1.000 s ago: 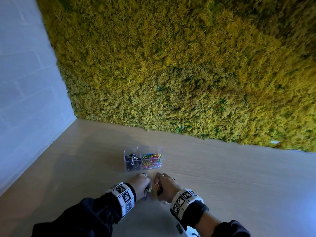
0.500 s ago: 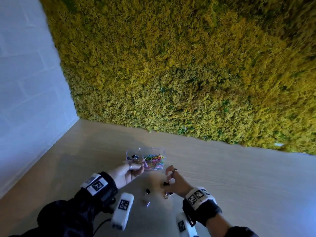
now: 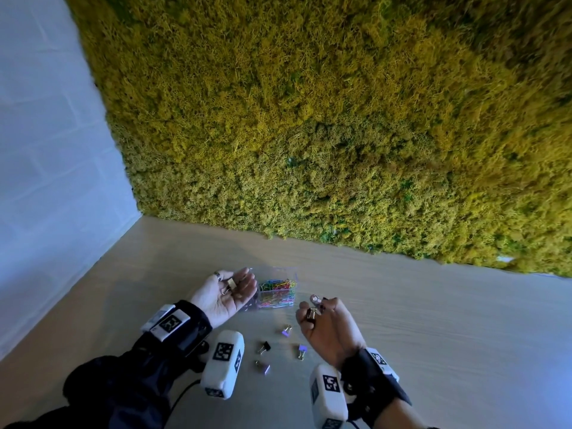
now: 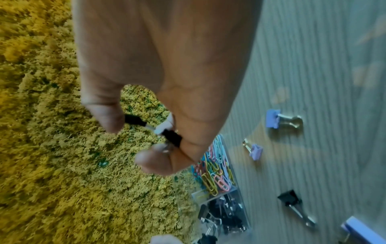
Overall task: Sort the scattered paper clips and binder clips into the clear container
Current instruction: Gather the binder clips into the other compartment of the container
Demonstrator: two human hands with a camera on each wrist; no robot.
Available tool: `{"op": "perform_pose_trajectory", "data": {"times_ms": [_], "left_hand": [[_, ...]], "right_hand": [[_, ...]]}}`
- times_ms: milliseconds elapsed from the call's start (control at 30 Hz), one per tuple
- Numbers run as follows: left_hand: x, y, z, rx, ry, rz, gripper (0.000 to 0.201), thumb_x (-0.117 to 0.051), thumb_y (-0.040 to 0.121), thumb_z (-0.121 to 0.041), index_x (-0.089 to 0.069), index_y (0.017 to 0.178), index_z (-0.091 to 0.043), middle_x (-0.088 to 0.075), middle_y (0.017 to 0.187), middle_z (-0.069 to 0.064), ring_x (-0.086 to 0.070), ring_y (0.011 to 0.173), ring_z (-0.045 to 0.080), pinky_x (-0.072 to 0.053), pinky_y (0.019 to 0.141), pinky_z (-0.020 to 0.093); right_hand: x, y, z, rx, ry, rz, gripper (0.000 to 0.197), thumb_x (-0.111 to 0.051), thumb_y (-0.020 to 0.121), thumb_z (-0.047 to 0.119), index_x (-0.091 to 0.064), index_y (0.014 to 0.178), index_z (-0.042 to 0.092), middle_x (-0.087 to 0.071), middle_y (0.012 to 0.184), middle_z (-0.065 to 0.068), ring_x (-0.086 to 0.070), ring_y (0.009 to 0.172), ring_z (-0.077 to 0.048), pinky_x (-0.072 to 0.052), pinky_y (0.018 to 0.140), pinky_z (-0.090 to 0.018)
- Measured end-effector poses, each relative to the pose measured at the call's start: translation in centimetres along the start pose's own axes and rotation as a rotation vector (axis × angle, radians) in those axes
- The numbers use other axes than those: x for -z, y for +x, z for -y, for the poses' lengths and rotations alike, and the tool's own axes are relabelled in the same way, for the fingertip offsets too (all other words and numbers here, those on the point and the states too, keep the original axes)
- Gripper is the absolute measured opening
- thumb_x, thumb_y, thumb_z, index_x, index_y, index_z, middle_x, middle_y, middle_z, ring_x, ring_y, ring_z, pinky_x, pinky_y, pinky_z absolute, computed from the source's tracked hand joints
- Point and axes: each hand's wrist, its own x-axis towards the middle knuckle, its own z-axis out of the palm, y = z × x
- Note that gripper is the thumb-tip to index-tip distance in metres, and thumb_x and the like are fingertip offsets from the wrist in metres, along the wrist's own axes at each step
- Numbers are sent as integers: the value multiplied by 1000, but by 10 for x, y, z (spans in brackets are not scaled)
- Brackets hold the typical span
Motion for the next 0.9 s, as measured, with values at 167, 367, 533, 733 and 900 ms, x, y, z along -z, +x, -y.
{"op": "perform_pose_trajectory", "data": {"times_ms": [167,367,533,733,900], "left_hand": [[2,-5,-2,28,133,-3,29,-39,81,-4,-68,81,-4,-67,64,6,-60,48,14,-54,48,23],[6,2,41,-79,1689,47,37,-40,88,-3,-64,74,-28,-50,72,-8,-42,62,7,-34,52,14],[9,8,65,11,2284,67,36,-61,82,-34,-47,113,-21,-53,102,0,-53,104,20,-41,88,32],[20,15,77,-254,2400,101,15,-52,86,-13,-51,102,-12,-57,95,6,-55,101,28,-43,86,36],[14,15,62,-197,1801,49,20,-49,89,-7,-48,76,-22,-53,77,-1,-56,74,19,-44,69,32]], "right_hand": [[-6,0,6,-6,-34,74,43,-71,43,1,-51,79,14,-56,79,-6,-54,66,-17,-39,51,-23],[-4,7,14,-8,-170,23,24,-76,66,24,-55,76,17,-55,74,-2,-52,59,-12,-39,47,-20],[0,17,8,-70,-702,-247,26,-37,97,24,-46,74,18,-39,59,3,-32,38,-4,-24,34,-14],[6,35,-6,4,-1857,-99,19,-52,89,19,-65,79,11,-63,74,-2,-61,66,-2,-50,69,-27],[9,39,-3,8,-2091,-13,17,-73,73,20,-63,83,29,-66,102,-1,-53,83,-11,-38,74,-20]]}}
